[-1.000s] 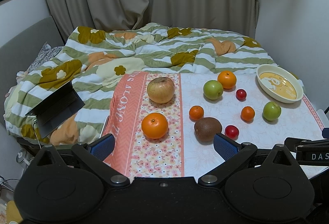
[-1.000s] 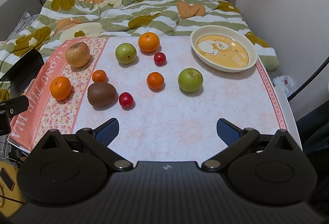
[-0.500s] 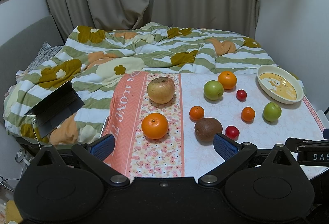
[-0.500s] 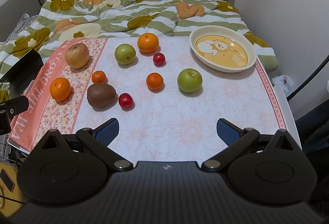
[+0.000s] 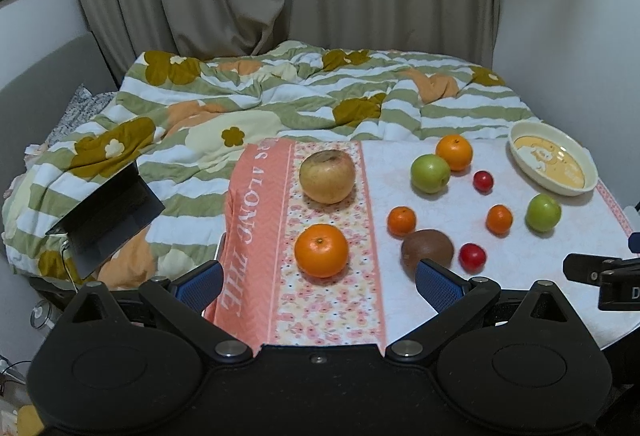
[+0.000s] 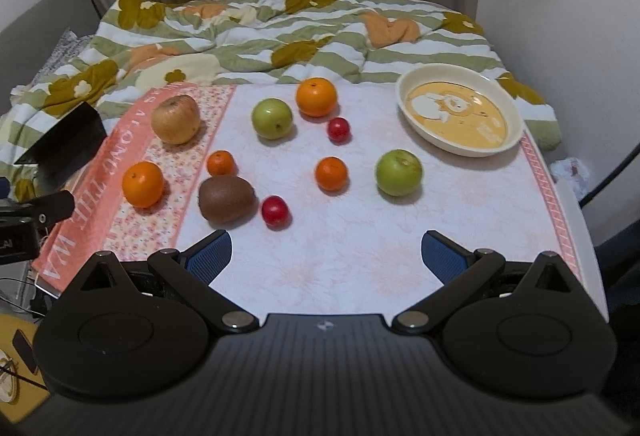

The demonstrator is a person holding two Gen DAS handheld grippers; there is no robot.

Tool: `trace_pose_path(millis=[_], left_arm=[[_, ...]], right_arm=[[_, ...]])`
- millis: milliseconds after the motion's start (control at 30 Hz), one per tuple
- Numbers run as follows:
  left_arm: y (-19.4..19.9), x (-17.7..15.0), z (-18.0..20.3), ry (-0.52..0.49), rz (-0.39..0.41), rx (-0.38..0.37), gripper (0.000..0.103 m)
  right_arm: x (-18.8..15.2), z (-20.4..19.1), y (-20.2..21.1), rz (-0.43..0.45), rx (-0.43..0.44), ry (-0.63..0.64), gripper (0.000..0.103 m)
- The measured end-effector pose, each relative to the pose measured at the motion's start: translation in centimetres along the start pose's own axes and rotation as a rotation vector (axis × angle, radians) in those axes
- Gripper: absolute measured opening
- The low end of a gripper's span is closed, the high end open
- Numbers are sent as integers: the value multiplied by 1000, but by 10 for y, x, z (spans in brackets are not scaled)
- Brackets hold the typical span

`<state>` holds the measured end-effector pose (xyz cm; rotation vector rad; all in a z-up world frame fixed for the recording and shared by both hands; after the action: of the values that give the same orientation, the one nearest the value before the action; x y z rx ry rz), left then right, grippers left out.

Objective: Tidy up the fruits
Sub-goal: 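Grasp the large orange with the left tool while the right tool grasps the kiwi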

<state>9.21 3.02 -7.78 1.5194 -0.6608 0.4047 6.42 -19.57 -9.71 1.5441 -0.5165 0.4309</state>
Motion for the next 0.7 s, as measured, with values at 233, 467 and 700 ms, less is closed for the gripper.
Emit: trace_pose_path(millis=[233, 467, 700], left_arm=[[-38, 1, -17, -81, 7, 28, 103], [-78, 1, -22, -159, 14, -5, 103], [-110, 5, -16, -212, 13, -62, 101]], right_arm=[[1, -29, -30, 31, 36, 88, 103], [6, -46, -70, 58, 37, 142, 103], [10, -58, -105, 71, 96, 221, 103]])
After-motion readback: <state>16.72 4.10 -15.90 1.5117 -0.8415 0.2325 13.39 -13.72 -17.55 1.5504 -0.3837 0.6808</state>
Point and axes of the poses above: each gripper's, at about its wrist camera, not at the fingertips, and y roughly against the way its jaws point, z to its right, x to its top, the point moved 10 cm from there along -y, roughly the way its jaws point, and after that the axes turned 6 degrees about -z, right-handed, at the moved point
